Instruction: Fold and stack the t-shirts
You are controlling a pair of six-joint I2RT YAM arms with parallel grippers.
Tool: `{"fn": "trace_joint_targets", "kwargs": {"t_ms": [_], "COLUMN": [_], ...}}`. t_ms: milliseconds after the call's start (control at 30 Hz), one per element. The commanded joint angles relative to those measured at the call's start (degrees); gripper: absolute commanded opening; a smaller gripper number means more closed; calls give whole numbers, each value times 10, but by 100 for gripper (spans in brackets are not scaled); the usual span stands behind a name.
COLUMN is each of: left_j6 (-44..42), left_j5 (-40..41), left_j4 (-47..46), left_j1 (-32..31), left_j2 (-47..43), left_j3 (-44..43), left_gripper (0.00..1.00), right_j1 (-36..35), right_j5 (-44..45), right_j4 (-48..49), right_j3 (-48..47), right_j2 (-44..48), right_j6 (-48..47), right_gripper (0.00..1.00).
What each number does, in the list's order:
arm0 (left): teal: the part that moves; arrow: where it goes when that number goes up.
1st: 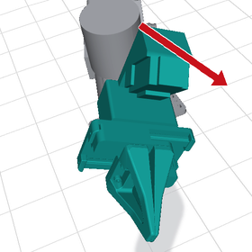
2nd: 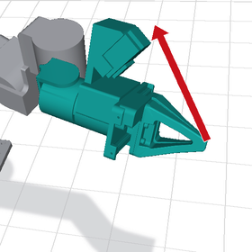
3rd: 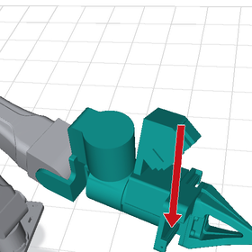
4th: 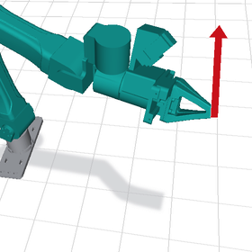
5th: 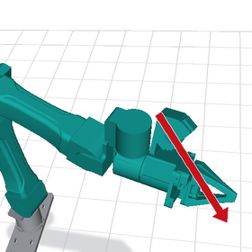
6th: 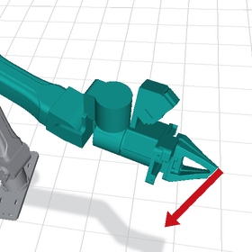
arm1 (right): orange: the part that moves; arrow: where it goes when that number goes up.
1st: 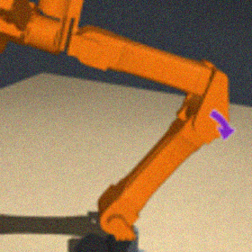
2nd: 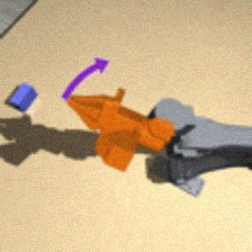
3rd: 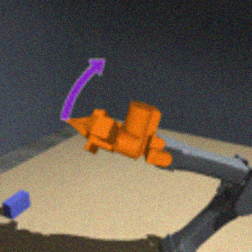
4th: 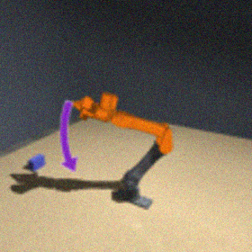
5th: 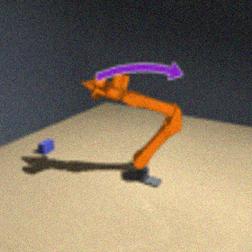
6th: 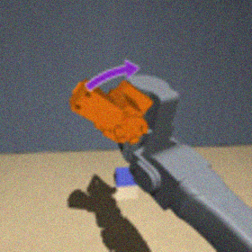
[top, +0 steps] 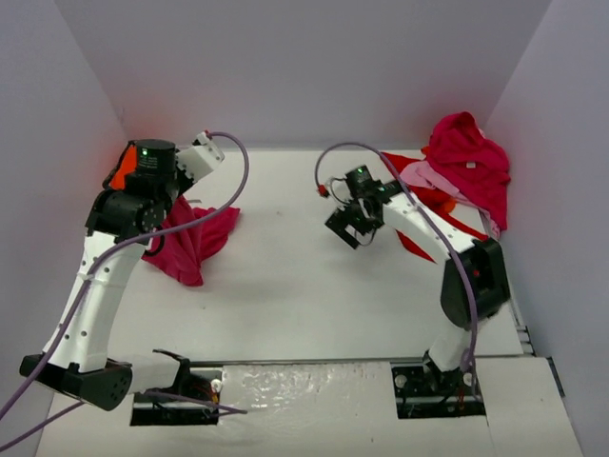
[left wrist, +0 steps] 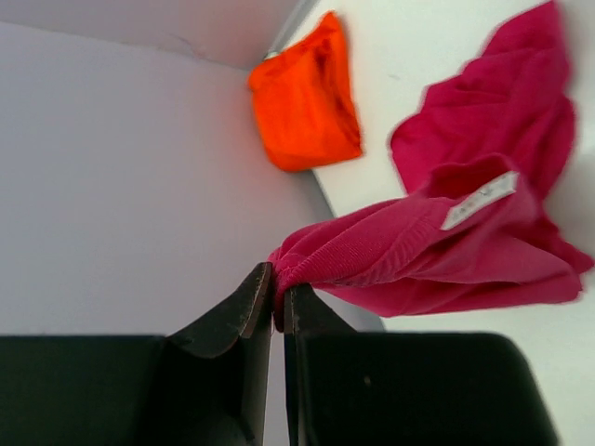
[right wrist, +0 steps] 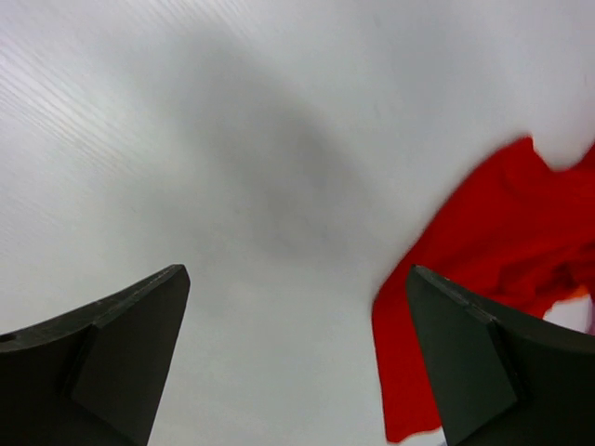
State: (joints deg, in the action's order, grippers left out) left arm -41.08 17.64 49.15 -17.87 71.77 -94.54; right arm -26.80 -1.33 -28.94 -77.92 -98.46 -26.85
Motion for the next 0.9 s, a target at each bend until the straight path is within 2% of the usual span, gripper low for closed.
{"fn": "trace_joint_targets", "kwargs": {"t_ms": [0,33,67,200,267,367,433,500,567,667,700,767,833,867], "left_j6": [56,58,64,36,19,-2,-13,-11,-8,-9,-18,-39,-63,-69], "left_j5": [-146,-191,-185,-43,1,38,59,63,60,86,119,146,177,186], "left_j4": [116,135,132,49,50,49,38,51,72,88,68,-16,-117,-163], "left_j1": [3,3,3,1,-15,-71,-126,-180,-242,-331,-349,-360,-359,-353], "left_j2": [-75,-87,-87,-42,27,127,182,239,289,377,395,403,375,343], "left_j3": [-35,-31,-20,16,5,-36,-72,-133,-233,-461,-525,-589,-638,-625], "left_gripper": [0,0,0,0,0,0,0,0,0,0,0,0,0,0], "right_j1": [-68,-76,-83,-90,-82,-37,23,59,93,126,129,134,137,138], "right_j5": [-16,-18,-14,2,0,-6,-9,-9,-5,-2,1,3,3,0], "right_j4": [-46,-57,-62,-68,-67,-57,-53,-53,-53,-53,-53,-53,-53,-53], "right_j3": [-119,-140,-149,-162,-144,-121,-124,-129,-131,-123,-119,-115,-107,-102], "right_j2": [-93,-117,-129,-155,-141,-99,-67,-48,-28,-2,5,11,14,16], "right_j6": [-1,-1,-1,7,8,10,12,9,4,-3,-4,-4,-4,-4], "right_gripper": [100,100,100,100,100,100,100,100,100,100,100,100,100,100]}}
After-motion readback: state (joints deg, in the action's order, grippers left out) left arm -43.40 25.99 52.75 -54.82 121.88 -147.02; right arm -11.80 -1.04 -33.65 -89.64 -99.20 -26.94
